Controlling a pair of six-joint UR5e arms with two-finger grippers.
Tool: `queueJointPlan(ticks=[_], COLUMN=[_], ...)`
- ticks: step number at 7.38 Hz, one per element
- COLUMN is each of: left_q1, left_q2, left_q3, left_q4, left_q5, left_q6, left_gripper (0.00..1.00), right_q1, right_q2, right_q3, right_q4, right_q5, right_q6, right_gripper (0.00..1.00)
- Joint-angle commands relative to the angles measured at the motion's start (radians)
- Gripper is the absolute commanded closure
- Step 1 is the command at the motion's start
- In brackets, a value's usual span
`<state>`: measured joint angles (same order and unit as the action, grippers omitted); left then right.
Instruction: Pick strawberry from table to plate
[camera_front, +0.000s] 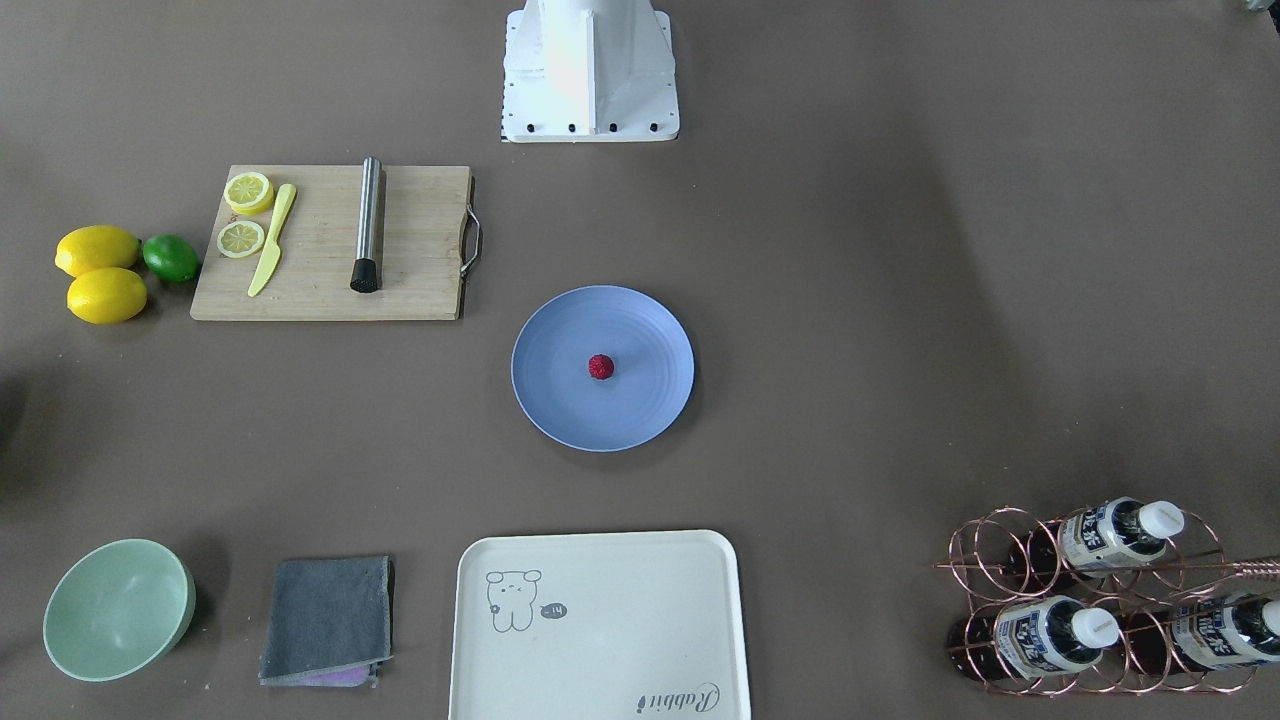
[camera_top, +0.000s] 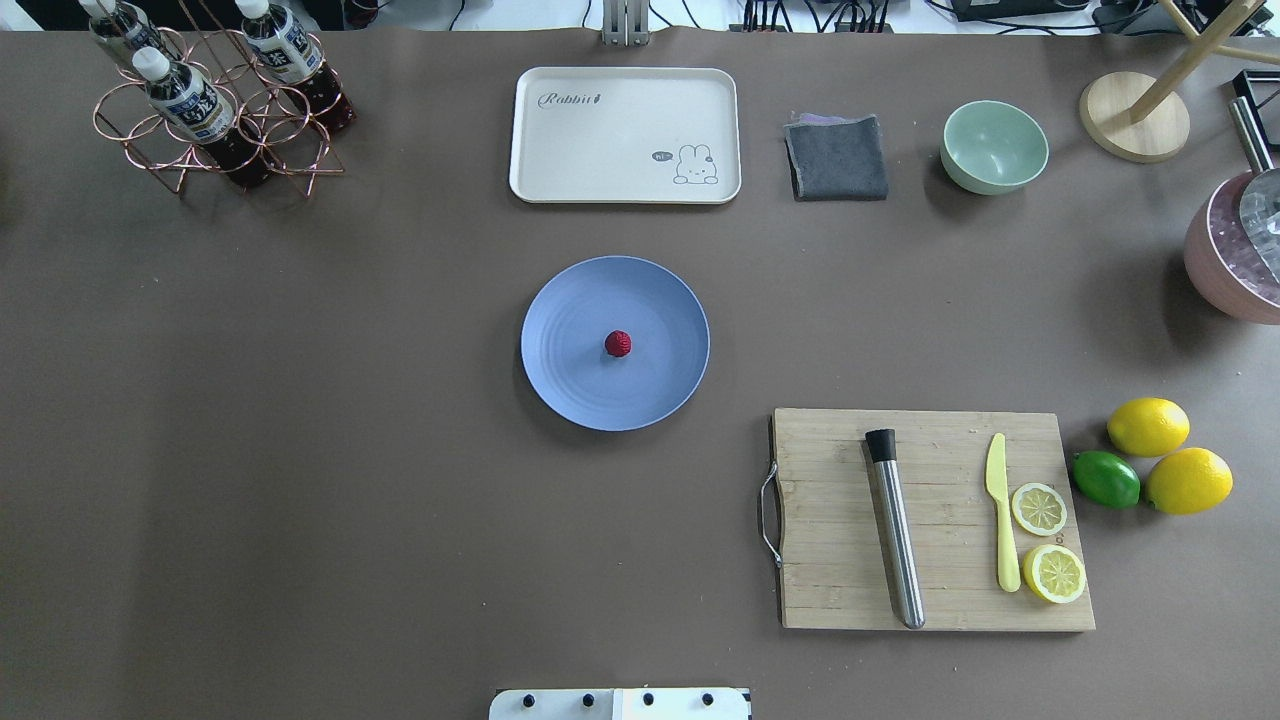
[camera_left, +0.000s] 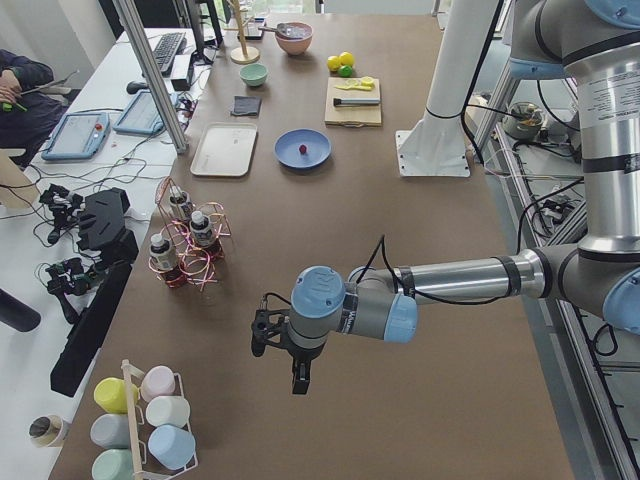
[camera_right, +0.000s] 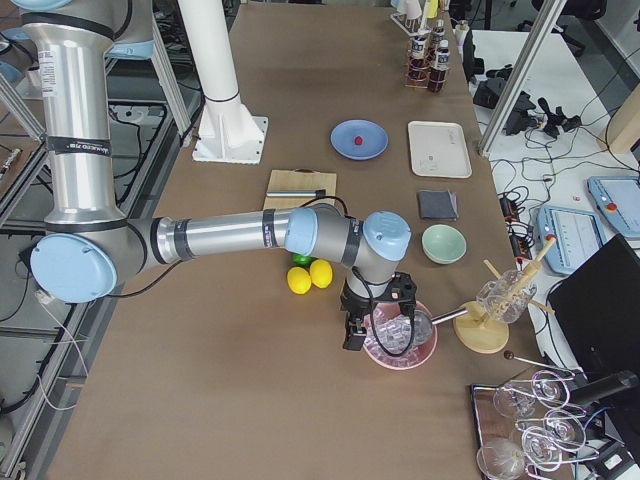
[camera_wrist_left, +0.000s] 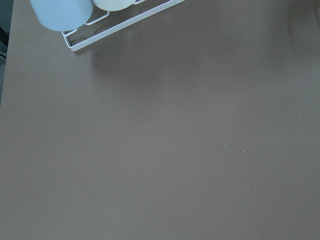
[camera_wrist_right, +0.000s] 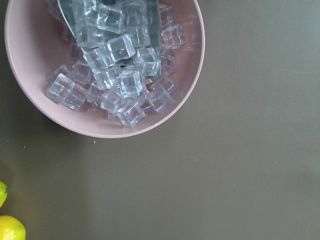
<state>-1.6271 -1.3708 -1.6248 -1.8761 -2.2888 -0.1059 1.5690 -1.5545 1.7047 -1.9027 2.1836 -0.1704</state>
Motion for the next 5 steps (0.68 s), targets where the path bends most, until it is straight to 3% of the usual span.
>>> queueJointPlan(ticks=[1,5], left_q1=[0.000,0.000], left_q2=[-0.002,0.001], left_q3=[0.059,0.059], left_q4=[-0.012,-0.009], left_q5=[-0.023,-0.099], left_q6=[-0.005,-0.001], left_gripper=[0.02,0.02], right_q1=[0.000,-0.001], right_q2=[-0.010,-0.035], right_q3=[-0.008,-0.025], right_q4=[0.026,0.114], right_q5=[0.001,0.027], right_q6=[0.023,0.103], right_gripper=[0.00,0.00])
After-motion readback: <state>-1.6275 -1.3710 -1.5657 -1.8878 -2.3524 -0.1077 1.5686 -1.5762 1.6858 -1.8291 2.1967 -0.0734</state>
